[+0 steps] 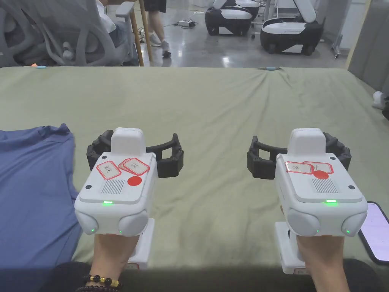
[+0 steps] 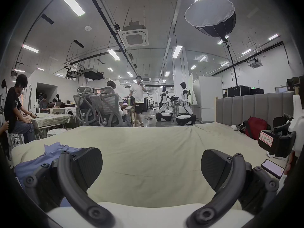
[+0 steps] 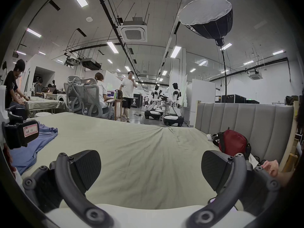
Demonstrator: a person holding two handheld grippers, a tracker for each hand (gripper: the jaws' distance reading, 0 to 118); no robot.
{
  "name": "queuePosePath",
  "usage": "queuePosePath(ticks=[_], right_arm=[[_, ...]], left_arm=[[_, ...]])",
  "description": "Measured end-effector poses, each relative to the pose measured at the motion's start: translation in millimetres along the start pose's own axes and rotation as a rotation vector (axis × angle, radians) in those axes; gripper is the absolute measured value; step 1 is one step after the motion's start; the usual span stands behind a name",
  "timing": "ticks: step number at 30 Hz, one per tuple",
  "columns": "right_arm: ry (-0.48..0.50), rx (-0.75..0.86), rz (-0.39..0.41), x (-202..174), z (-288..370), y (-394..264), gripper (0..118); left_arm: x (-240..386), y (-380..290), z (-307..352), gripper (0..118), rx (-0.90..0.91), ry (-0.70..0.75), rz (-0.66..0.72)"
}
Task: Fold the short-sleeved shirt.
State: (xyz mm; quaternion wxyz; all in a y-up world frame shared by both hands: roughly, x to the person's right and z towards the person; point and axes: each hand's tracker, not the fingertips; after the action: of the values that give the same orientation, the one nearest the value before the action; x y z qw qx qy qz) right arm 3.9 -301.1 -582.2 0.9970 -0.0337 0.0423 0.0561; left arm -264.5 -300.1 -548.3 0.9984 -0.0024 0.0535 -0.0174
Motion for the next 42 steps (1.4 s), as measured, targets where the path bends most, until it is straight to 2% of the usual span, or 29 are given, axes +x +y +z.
queuePosePath(ticks=[17, 18, 19, 20, 21, 22, 23, 27, 32, 36, 42], right_arm=[[0.007, -0.002, 0.011, -2.6, 1.1, -2.1, 118], [0.019, 0.000, 0.005, -1.6, 1.9, -2.3, 111], [0.029, 0.007, -0.002, -0.5, 3.2, -2.7, 91], [0.028, 0.010, -0.002, -0.5, 4.3, -3.2, 55], [0.023, 0.012, 0.003, -1.6, 4.5, -2.7, 1], [-0.018, -0.002, 0.032, -3.7, 2.8, -2.8, 0], [-0.058, -0.011, 0.067, -2.4, 4.8, -0.6, 0], [-0.017, -0.011, 0.025, 7.6, 4.8, 0.9, 0], [-0.003, -0.002, 0.035, -5.5, 0.4, 10.4, 0], [0.143, 0.029, 0.018, -60.0, -6.1, 21.4, 0], [0.432, 0.053, 0.040, -177.1, -8.6, 28.9, 1]], left_arm=[[-1.5, -1.4, -1.2, 117, -0.020, 0.009, 0.003], [-1.7, -0.9, -0.4, 105, -0.019, 0.003, 0.007], [-2.0, 0.2, 1.5, 86, -0.016, -0.006, 0.009], [-1.3, 1.0, 2.6, 58, -0.014, -0.006, 0.003], [0.5, 1.4, 2.0, 7, -0.014, 0.007, -0.017], [2.0, 0.9, 0.1, 0, -0.023, 0.031, -0.050], [3.8, 1.1, -0.2, 0, -0.034, 0.058, -0.061], [0.6, 3.8, 1.4, 0, -0.038, 0.014, -0.020], [-17.8, 8.2, 9.0, 0, -0.021, 0.039, -0.027], [-70.3, 7.4, 30.1, 0, -0.019, 0.181, 0.010], [-166.0, 0.7, 87.8, 0, -0.047, 0.443, -0.003]])
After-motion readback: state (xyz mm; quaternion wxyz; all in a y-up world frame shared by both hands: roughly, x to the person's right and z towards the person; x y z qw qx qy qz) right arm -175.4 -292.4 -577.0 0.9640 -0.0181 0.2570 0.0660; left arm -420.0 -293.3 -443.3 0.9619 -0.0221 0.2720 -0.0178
